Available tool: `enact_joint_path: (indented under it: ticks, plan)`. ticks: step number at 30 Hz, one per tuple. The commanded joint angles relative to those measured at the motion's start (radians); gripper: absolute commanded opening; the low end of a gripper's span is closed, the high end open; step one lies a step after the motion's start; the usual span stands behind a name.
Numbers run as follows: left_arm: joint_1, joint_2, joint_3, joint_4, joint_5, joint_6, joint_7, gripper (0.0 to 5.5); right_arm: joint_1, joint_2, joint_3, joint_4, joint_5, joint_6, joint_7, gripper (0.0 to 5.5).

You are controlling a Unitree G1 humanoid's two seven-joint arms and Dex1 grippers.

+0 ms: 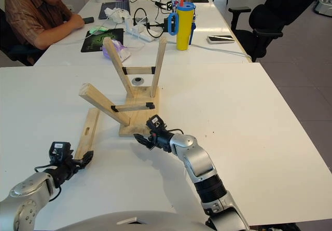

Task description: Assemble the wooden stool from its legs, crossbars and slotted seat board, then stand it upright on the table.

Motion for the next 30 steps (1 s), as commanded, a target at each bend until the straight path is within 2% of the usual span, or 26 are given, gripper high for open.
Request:
enact_joint_path:
  ticks: [1, 6, 11, 17, 21, 25, 30]
  plan:
    - [0.028, -0.030, -0.023, 0.049, 0.030, -0.018, 0.024, 3.50, 0.020, 0.002, -0.074, -0.099, 0.091, 0.026, 0.005, 3.52]
    - [-0.007, -0.037, -0.039, 0.109, 0.056, -0.057, 0.045, 2.79, 0.050, -0.040, -0.136, -0.169, 0.166, 0.061, 0.006, 3.52]
    - [-0.050, -0.041, -0.040, 0.182, 0.067, -0.108, 0.048, 2.09, 0.131, -0.133, -0.191, -0.174, 0.168, 0.100, -0.017, 3.52]
    - [-0.268, -0.025, -0.006, 0.321, 0.079, -0.224, 0.061, 2.06, 0.141, -0.190, -0.300, -0.116, 0.176, 0.082, -0.048, 3.52]
    - [-0.516, 0.008, 0.083, 0.455, 0.059, -0.382, 0.067, 2.06, 0.041, -0.211, -0.352, 0.014, 0.130, -0.005, -0.093, 3.52]
    - [-0.722, 0.097, 0.091, 0.519, 0.093, -0.549, 0.034, 2.06, -0.039, -0.220, -0.381, 0.130, 0.136, -0.065, -0.088, 3.52]
    - [-0.865, 0.133, 0.085, 0.547, 0.097, -0.652, 0.016, 2.06, -0.180, -0.211, -0.393, 0.273, 0.145, -0.129, -0.067, 3.52]
